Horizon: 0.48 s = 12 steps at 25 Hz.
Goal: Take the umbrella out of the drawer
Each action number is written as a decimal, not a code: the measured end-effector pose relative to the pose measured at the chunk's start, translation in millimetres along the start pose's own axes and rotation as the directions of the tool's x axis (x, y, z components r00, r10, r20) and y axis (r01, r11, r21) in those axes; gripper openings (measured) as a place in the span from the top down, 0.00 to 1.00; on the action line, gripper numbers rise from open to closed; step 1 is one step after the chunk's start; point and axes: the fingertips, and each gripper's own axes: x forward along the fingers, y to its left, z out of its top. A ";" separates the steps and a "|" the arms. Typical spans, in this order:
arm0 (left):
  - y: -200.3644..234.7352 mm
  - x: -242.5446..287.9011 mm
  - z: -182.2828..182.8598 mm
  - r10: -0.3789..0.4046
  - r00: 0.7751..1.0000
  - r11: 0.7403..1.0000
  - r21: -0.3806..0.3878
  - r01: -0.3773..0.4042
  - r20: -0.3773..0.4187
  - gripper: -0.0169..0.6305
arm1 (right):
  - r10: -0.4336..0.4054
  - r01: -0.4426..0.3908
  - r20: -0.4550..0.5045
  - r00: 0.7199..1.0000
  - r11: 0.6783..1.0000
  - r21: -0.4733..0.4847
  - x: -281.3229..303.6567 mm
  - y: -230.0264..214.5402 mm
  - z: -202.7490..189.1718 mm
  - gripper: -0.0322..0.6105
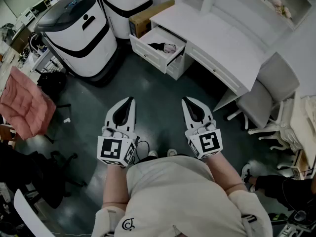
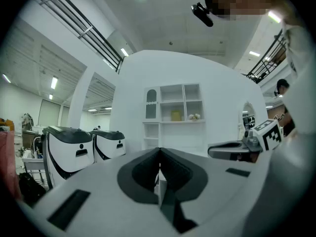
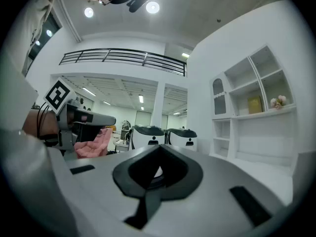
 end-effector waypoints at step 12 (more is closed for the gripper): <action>28.5 -13.4 -10.4 -0.040 0.999 0.999 -0.015 0.040 -0.016 0.96 | -0.033 0.033 -0.006 0.999 0.999 0.032 14.5 27.7 0.0 0.94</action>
